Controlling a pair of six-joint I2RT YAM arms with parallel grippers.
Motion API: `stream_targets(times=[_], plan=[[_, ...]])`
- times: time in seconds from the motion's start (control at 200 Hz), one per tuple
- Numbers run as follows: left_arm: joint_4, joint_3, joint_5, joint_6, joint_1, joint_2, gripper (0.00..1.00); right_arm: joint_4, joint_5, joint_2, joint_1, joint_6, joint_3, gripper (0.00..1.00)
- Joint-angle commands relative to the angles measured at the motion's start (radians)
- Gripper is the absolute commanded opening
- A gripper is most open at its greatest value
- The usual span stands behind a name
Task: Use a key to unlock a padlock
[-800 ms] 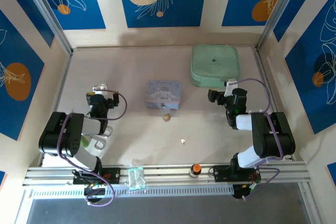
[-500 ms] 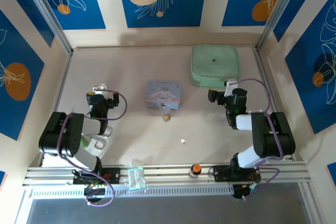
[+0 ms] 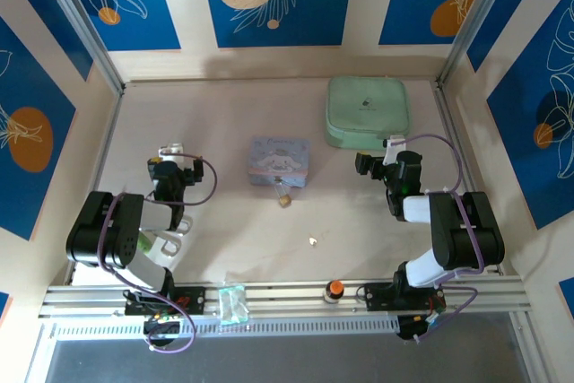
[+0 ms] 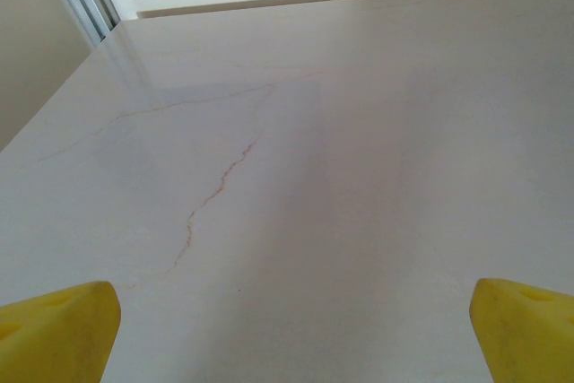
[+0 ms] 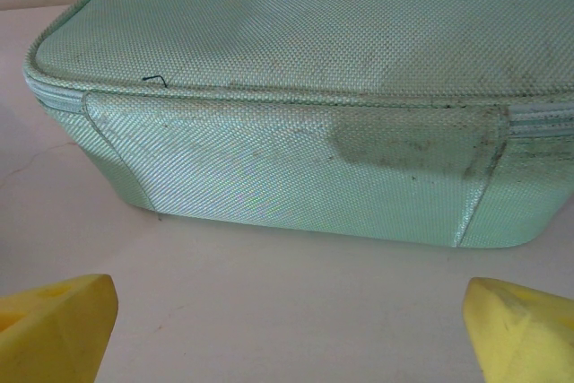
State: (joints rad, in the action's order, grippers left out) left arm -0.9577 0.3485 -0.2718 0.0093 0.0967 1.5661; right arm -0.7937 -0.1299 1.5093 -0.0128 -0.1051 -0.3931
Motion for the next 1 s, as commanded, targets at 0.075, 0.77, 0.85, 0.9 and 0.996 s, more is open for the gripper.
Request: stream_targets(times=[0.075, 0.77, 0.85, 0.9, 0.996], plan=[[-0.033, 0.006, -0.017, 0.006, 0.009, 0.001, 0.99, -0.016, 0.012, 0.012, 0.005, 0.002, -0.024, 0.99], [-0.038, -0.003, -0.028, -0.006, 0.005, -0.006, 0.99, -0.023, 0.014, 0.008, 0.005, 0.004, -0.019, 0.99], [-0.073, -0.027, -0.040, -0.003, 0.008, -0.017, 0.99, -0.001, 0.027, -0.008, 0.004, 0.010, -0.023, 0.99], [-0.117, -0.047, -0.038, -0.001, 0.009, -0.017, 0.99, 0.026, 0.030, -0.039, -0.004, 0.023, -0.027, 0.99], [-0.141, -0.060, -0.043, 0.007, 0.017, -0.019, 0.99, 0.156, -0.014, -0.127, -0.029, 0.025, -0.054, 0.99]])
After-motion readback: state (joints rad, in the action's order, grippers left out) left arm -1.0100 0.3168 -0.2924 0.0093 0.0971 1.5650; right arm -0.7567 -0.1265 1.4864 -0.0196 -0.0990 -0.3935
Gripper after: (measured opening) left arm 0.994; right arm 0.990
